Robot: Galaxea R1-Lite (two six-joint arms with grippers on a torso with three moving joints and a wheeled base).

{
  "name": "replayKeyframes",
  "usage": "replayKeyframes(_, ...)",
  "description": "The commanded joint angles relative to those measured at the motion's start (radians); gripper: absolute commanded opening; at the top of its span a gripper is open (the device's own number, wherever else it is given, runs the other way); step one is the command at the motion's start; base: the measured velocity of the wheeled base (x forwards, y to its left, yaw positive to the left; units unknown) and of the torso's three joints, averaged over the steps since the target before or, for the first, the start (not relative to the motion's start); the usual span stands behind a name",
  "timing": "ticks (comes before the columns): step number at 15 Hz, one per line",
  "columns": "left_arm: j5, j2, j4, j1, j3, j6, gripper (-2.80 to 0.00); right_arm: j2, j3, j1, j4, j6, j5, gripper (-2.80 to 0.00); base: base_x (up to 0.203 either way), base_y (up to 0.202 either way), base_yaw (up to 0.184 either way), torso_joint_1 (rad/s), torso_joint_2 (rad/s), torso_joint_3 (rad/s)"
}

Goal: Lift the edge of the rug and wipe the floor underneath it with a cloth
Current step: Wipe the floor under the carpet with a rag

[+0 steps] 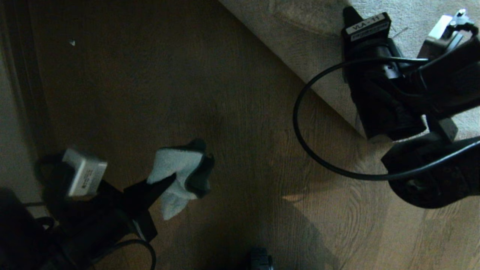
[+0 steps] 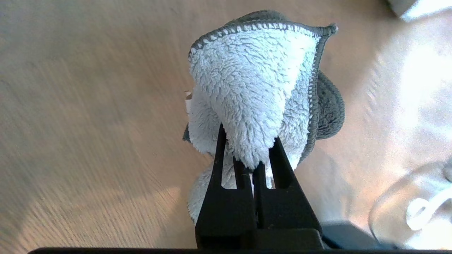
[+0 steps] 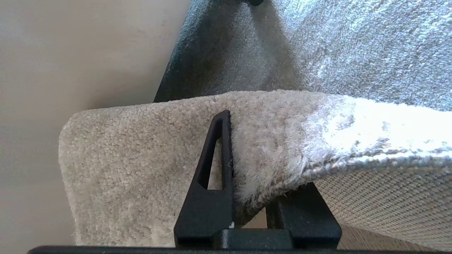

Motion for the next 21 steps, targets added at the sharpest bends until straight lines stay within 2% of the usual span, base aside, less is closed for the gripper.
replayKeyframes(1, -0.017, -0.015, -0.005, -0.025, 0.018, 0.000, -2.80, -0.009, 0.015, 0.000, -0.048, 0.003, -0.003, -2.80, 0.000, 0.000, 0.000, 0.000, 0.00, 0.000)
replayKeyframes(8, -0.023, 0.113, -0.011, -0.117, -0.046, 0.000, -2.80, 0.000, 0.016, 0.000, -0.048, 0.003, -0.003, -2.80, 0.000, 0.000, 0.000, 0.000, 0.00, 0.000)
replayKeyframes(14, -0.021, 0.317, -0.013, -0.176, -0.305, -0.003, -2.80, 0.005, 0.016, 0.000, -0.048, 0.003, -0.003, -2.80, 0.000, 0.000, 0.000, 0.000, 0.00, 0.000)
replayKeyframes(21, -0.008, 0.498, -0.013, -0.179, -0.568, -0.011, -2.80, 0.009, 0.018, 0.000, -0.048, 0.004, -0.003, -2.80, 0.000, 0.000, 0.000, 0.000, 0.00, 0.000)
